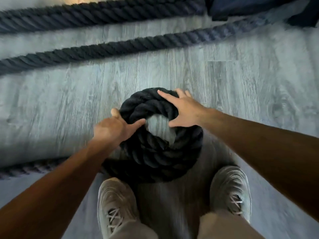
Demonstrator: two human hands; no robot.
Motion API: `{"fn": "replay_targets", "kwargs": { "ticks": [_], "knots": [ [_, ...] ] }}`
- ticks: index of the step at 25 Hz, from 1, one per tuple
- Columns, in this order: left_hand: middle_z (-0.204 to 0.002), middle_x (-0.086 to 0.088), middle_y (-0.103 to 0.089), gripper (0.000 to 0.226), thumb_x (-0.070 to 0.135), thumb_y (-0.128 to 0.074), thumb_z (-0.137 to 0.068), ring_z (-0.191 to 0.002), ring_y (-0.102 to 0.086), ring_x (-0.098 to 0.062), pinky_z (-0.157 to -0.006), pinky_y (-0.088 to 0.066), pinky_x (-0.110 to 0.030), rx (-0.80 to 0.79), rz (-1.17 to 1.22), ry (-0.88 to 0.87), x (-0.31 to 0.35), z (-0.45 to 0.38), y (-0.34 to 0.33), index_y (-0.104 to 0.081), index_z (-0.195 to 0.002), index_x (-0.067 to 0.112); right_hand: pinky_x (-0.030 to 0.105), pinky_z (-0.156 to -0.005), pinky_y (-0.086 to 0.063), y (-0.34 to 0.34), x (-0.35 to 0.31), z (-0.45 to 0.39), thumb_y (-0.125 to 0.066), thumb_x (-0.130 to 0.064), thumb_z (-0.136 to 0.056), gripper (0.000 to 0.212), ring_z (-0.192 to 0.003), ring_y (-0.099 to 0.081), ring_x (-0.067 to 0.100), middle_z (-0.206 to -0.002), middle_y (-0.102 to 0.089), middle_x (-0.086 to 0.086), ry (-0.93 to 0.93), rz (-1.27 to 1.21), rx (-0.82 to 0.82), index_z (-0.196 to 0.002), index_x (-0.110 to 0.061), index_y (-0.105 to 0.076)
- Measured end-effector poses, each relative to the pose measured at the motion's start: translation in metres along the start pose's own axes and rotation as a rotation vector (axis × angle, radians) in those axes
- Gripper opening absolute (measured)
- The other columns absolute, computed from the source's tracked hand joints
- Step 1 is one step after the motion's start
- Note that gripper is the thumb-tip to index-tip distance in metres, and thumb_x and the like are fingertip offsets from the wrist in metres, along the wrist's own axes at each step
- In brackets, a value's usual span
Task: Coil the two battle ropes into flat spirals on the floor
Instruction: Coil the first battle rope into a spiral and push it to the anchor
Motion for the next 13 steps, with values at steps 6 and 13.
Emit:
{"fn": "replay_targets", "kwargs": {
  "ticks": [6, 13],
  "knots": [
    [-0.123, -0.013, -0.053, 0.097, 0.076, -0.068, -0.064, -0.102, -0.063, -0.037, -0.088, -0.053, -0.047, 0.052, 0.012, -0.484, 0.073, -0.042, 0.039, -0.023, -0.143, 0.043, 0.059, -0.112, -0.032, -0.002, 0.002, 0.035, -0.079, -0.046, -0.073, 0.115, -0.143, -0.019, 0.041, -0.164, -0.011, 0.01, -0.097, -0.061, 0.26, -0.158, -0.045, -0.002],
    [-0.108, -0.012, -0.056, 0.091, 0.08, -0.061, -0.067, -0.089, -0.064, -0.035, -0.073, -0.051, -0.041, 0.168, -0.093, -0.495, 0.075, -0.042, 0.035, -0.026, -0.14, 0.039, 0.057, -0.108, -0.027, -0.066, 0.016, 0.105, -0.074, -0.051, -0.071, 0.123, -0.129, -0.019, 0.032, -0.152, -0.015, 0.012, -0.586, -0.367, 0.44, -0.157, -0.034, 0.013]
  ]
}}
Point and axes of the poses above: each hand's wrist, its own z-axis away from the middle knuckle, its own y-axis out of the back of the hand, x = y × z, the point moved 9 cm from there along -z, towards the middle knuckle
